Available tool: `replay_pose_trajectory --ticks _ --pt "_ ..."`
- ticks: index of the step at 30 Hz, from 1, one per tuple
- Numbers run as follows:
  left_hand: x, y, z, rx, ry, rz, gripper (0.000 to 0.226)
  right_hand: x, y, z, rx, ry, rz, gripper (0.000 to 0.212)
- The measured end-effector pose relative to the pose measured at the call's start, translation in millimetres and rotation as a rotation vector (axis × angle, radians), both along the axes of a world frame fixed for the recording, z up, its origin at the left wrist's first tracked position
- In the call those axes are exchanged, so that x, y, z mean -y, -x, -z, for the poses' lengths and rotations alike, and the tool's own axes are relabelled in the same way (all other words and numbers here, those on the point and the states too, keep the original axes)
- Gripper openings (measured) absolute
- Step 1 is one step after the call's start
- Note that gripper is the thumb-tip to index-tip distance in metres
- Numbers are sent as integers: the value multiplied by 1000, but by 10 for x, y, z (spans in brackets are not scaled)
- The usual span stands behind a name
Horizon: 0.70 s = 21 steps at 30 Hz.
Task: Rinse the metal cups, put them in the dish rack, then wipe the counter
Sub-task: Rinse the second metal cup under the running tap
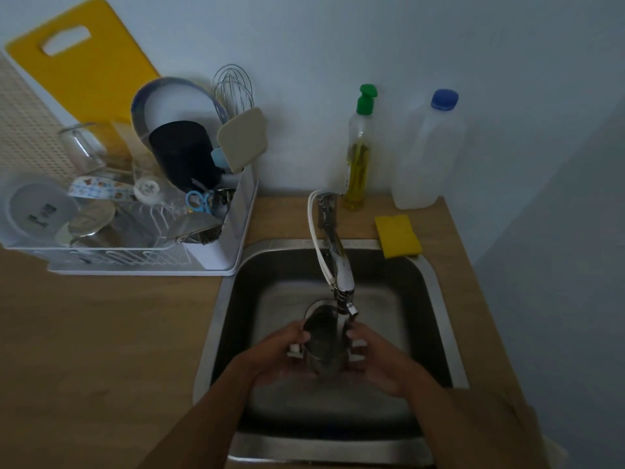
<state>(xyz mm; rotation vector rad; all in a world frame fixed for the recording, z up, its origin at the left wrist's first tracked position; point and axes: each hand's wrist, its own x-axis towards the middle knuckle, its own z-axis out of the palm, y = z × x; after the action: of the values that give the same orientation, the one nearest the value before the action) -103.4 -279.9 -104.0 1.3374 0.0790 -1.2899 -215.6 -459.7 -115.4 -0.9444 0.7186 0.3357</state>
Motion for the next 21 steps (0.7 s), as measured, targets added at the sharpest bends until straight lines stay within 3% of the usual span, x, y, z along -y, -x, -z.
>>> replay_pose_trajectory --ticks 3,5,10,14,18,21 --pt "165 206 131 -14 -7 28 40 150 178 15 -62 24 30 44" --pt "304 269 176 -28 27 4 49 258 177 7 -75 55 104 41" --pt "327 97 -82 70 81 -67 34 158 -120 -69 -19 139 137 62" --pt "36 -74 -42 5 51 -66 33 -59 -116 -48 -1 69 76 35" --pt "159 151 105 -8 10 35 36 61 176 7 -84 45 56 45" --pt "349 243 201 -3 35 7 45 233 196 -10 -104 56 148 24"
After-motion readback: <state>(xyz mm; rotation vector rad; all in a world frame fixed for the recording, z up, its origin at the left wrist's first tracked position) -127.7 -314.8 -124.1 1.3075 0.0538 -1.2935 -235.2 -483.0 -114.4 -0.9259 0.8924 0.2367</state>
